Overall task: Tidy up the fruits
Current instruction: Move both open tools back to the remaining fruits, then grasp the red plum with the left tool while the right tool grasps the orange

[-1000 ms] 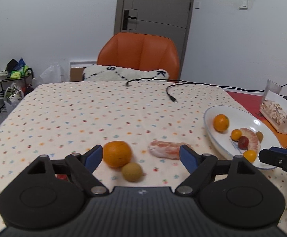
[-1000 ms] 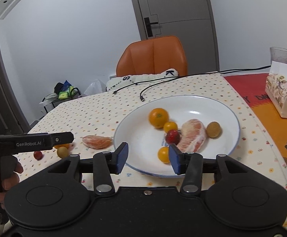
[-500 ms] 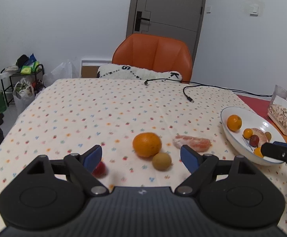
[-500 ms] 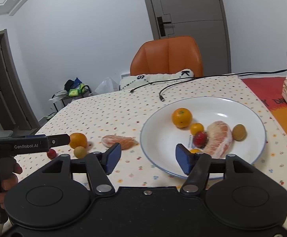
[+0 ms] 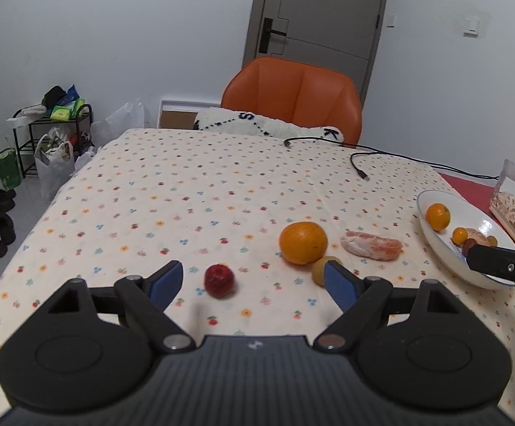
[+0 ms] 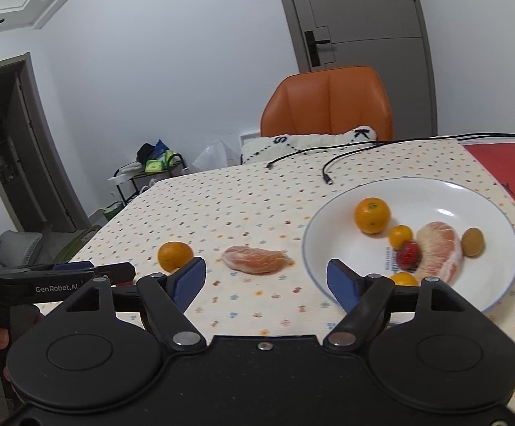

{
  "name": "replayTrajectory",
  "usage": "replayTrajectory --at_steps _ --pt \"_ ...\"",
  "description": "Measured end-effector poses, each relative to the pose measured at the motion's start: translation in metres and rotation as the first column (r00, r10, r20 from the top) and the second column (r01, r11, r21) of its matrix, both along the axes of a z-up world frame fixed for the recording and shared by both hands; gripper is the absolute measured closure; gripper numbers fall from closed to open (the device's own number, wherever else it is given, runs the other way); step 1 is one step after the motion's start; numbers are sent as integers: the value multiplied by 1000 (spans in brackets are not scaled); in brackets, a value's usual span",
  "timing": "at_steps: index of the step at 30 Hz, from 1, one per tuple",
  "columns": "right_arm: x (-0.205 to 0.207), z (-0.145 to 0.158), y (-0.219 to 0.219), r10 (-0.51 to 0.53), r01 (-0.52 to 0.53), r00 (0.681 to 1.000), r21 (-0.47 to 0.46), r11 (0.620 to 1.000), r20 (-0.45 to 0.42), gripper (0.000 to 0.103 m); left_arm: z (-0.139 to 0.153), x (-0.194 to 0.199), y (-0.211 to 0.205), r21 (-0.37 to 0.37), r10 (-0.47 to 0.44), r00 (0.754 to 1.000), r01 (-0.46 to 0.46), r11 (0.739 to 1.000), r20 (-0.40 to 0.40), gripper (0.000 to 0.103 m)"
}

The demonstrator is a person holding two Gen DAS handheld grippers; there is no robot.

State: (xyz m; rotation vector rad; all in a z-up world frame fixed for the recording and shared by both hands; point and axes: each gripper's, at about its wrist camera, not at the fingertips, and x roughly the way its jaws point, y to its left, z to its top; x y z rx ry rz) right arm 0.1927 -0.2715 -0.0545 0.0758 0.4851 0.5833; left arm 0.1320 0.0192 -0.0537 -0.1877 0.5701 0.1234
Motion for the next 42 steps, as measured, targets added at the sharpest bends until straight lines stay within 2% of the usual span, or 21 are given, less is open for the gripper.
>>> replayTrajectory --at_steps 8,15,28,31,32,42 --pt "2 -4 17 36 -36 999 -8 999 -7 28 -7 0 15 -38 24 1000 -23 999 4 22" --pt "1 -5 34 63 -63 998 -24 998 -14 28 -13 6 21 -52 32 999 -32 998 -2 38" --pt "5 -11 60 101 -103 994 -46 994 -32 29 -26 19 27 -63 43 999 -44 997 -21 55" --pt "5 -11 65 106 -108 994 -54 993 -35 30 -26 21 27 -66 39 999 -40 997 -22 70" --pt "5 -11 66 108 -110 993 -56 992 -36 30 -26 22 27 -68 34 999 -36 997 -26 81" --pt "10 -13 82 128 -132 990 -73 989 -50 32 -20 16 35 -94 13 1000 -15 995 -17 82"
